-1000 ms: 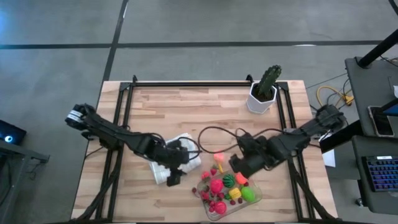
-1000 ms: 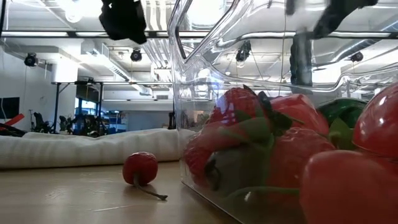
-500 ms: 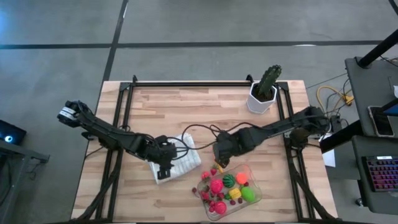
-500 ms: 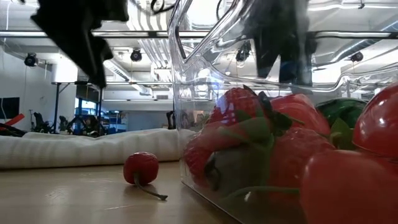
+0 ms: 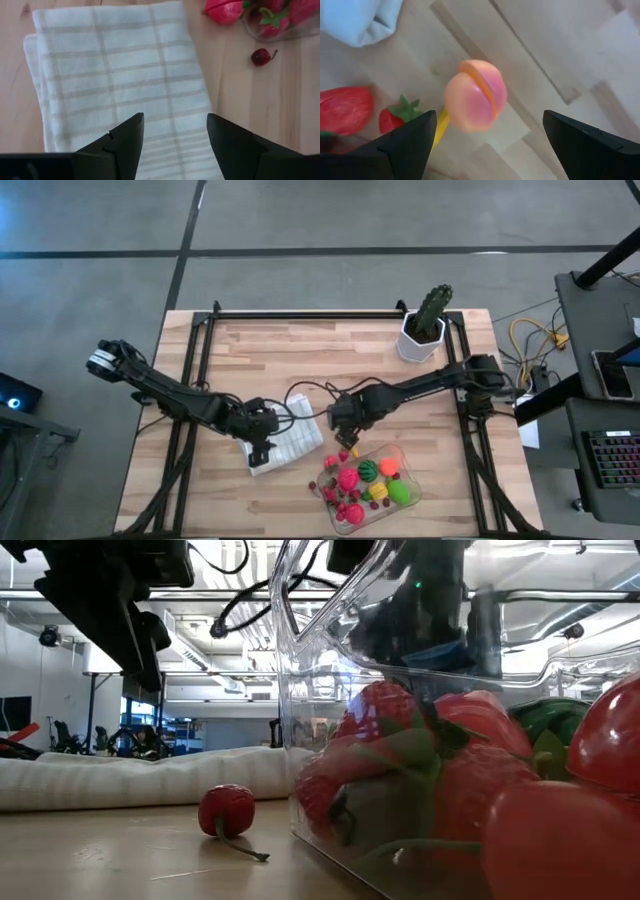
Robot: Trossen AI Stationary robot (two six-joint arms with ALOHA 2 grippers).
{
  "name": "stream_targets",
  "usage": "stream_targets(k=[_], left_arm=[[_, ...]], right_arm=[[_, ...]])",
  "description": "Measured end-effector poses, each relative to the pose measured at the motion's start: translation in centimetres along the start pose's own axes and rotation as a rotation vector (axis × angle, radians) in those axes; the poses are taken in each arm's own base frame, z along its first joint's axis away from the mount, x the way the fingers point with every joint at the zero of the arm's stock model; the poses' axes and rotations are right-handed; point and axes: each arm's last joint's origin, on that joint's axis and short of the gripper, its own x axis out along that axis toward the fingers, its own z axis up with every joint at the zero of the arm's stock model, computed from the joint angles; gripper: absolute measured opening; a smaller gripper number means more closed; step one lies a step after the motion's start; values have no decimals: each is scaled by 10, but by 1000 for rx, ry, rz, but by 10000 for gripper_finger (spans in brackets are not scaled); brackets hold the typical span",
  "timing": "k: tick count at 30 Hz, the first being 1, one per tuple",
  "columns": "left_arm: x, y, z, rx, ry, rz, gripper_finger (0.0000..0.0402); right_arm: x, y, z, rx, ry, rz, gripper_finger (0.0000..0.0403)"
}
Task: Pick and placing Produce into tupperware
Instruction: Put the peach into the transparent bin
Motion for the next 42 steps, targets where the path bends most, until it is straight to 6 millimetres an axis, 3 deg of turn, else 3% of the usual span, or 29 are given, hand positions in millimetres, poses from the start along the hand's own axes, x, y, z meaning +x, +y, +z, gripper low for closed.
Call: stream_targets(k=[10, 17, 30, 42], left_arm=[[-3, 0, 0, 45, -10, -3, 202], [-3, 0, 0, 44, -10, -3, 202], [-3, 0, 0, 43, -10, -4, 202], [-3, 1, 0, 49, -13, 1, 202]], right_arm=[[35, 7, 3, 9, 63, -25, 357], [36, 5, 10, 40, 10, -33, 353], [38, -2, 18, 104, 51, 16, 303], [48, -7, 13, 95, 65, -4, 304]])
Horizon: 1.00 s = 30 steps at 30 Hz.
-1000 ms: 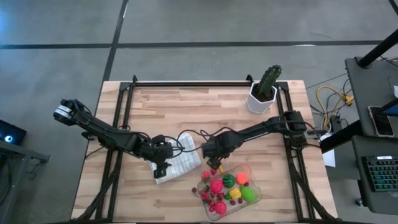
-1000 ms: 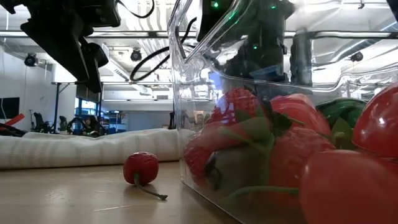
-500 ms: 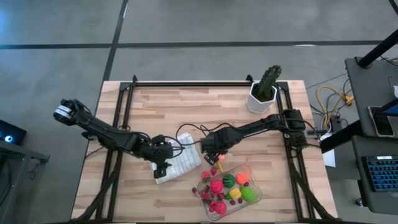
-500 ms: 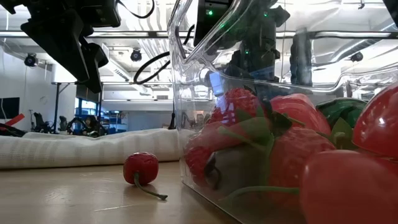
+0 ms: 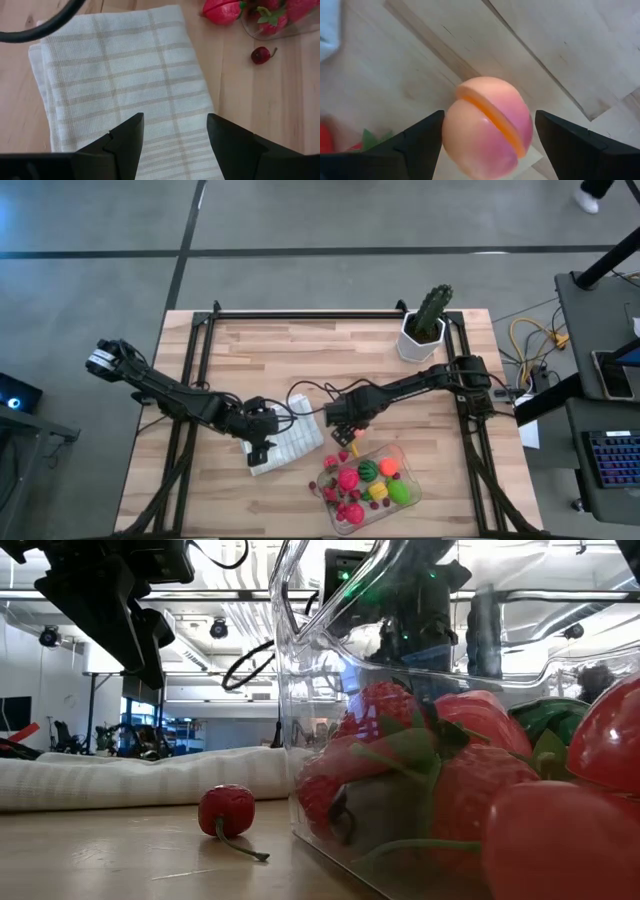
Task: Pick and placing Produce into tupperware
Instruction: Put the peach into the transparent bin
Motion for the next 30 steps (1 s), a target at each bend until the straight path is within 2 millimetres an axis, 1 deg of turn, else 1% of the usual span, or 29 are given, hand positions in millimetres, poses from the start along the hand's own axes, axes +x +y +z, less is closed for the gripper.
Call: stream_targets(k=[7, 15, 18, 23, 27, 30], left_arm=[[0, 0, 0, 1, -5, 9, 202], [0, 1, 0, 2, -12, 21, 202], [0, 1, 0, 2, -12, 21, 202], [0, 1, 0, 1, -12, 21, 202], [0, 1, 0, 1, -13, 20, 202], [0, 0, 1, 0, -15, 19, 202]], right_arm=[[1, -1, -1, 0, 6, -3, 278], [-4, 0, -1, -24, 15, 25, 237], [-10, 0, -1, -31, 7, 39, 225], [-35, -4, -3, -17, -34, 84, 221], [-64, -11, -8, 29, -65, 131, 220], [-91, -11, -22, 36, -63, 223, 220]])
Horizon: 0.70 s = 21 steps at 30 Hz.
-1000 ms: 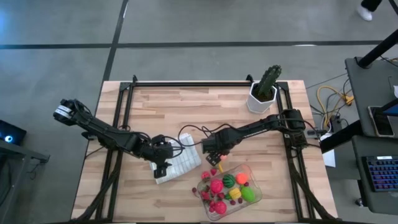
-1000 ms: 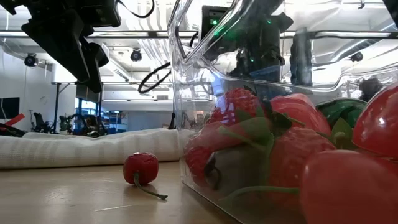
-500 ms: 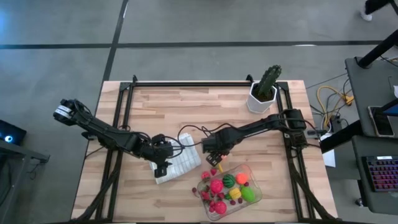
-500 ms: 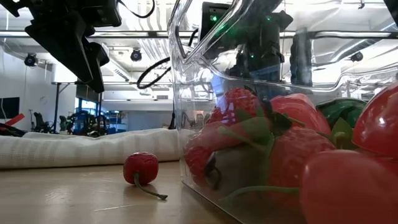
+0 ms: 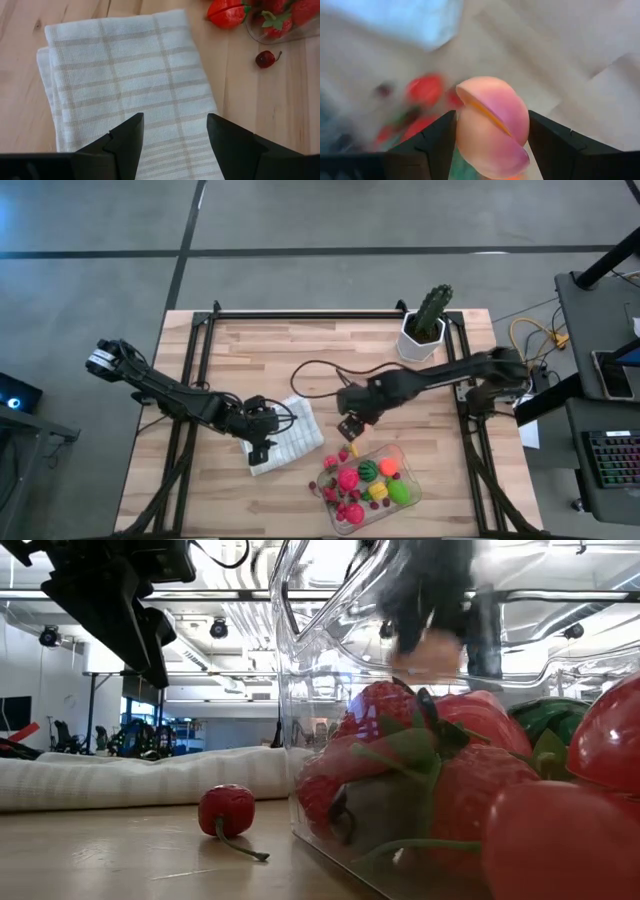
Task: Pick and placing Produce into tupperware
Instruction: Put the peach into the transparent bin
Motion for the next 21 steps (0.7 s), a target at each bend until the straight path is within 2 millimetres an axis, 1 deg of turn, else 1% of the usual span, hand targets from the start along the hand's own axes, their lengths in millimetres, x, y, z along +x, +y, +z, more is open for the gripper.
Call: stream_targets(k=[2, 6, 8, 10, 12, 15, 17, 21], left_arm=[[0, 0, 0, -1, -3, -1, 202], [0, -1, 2, -4, -20, -9, 202], [0, -2, 3, -7, -31, -15, 202], [0, -3, 4, -10, -46, -24, 202], [0, -4, 7, -16, -70, -36, 202], [0, -5, 10, -22, -100, -49, 202], [-1, -6, 12, -27, -121, -59, 202], [-1, -8, 15, -35, -149, -75, 202]], right_arm=[[-19, 6, -14, -16, 17, 81, 220], [-54, 18, -52, -49, 32, 195, 220], [-64, 23, -71, -58, 45, 232, 220], [-69, 29, -90, -64, 65, 251, 220], [-68, 36, -108, -67, 79, 258, 220], [-58, 45, -128, -81, 112, 235, 220], [-47, 51, -138, -84, 133, 214, 220], [-27, 59, -150, -72, 158, 167, 220]])
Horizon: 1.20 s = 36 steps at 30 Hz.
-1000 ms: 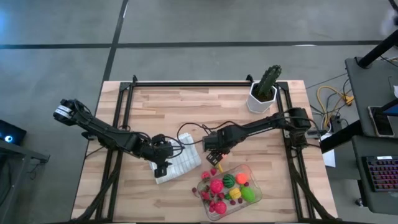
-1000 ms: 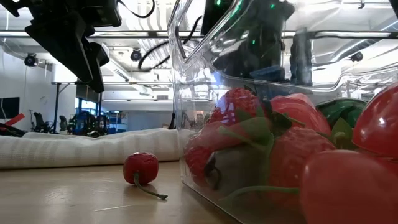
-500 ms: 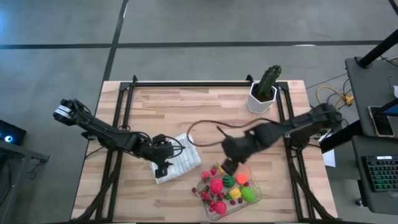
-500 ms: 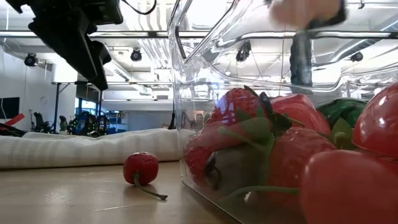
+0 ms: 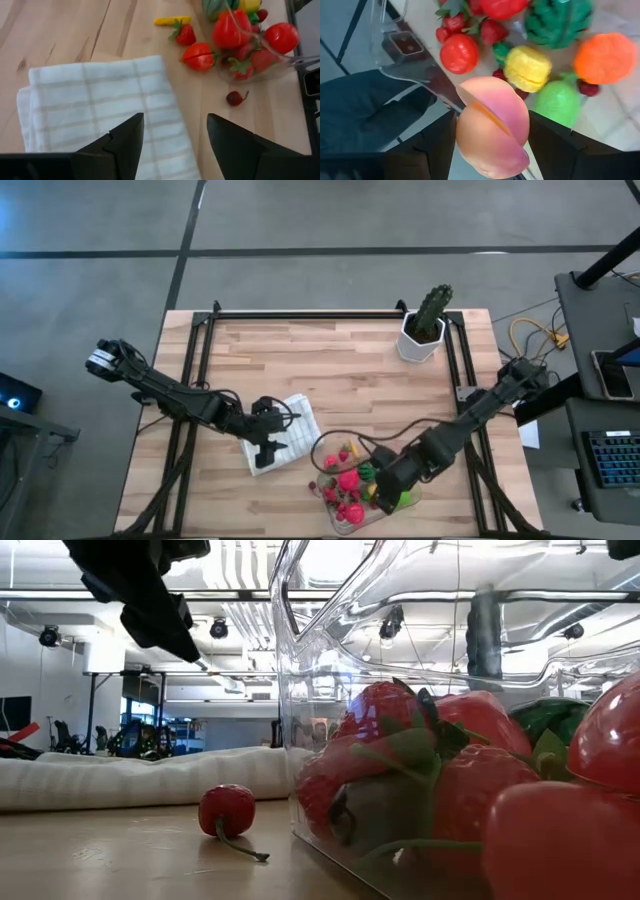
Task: Pick and placing Produce into tupperware
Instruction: Put the peach into the transparent bin, then put the red cherry into the transparent bin
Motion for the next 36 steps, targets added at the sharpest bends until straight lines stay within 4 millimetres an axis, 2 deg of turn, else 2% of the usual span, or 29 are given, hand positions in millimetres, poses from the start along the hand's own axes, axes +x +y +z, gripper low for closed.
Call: stream_targets(k=[6, 16, 20, 26, 31, 36], left_arm=[[0, -2, 2, -13, -10, -26, 202], [0, -4, 1, -37, 13, -81, 202], [0, -4, 1, -38, 13, -82, 202], [0, -4, 1, -39, 12, -85, 202], [1, -2, -1, -125, 46, -64, 202], [7, 3, -13, -182, 173, 5, 202]], right_arm=[[16, 5, -7, -7, -12, -13, 253], [10, 5, -6, -13, -59, -9, 331], [-4, 8, -5, -34, -153, 17, 346], [-42, 14, -3, -118, -345, 80, 352], [-67, 8, -2, -184, -531, 39, 352], [-81, -3, 0, -169, -571, -6, 352]])
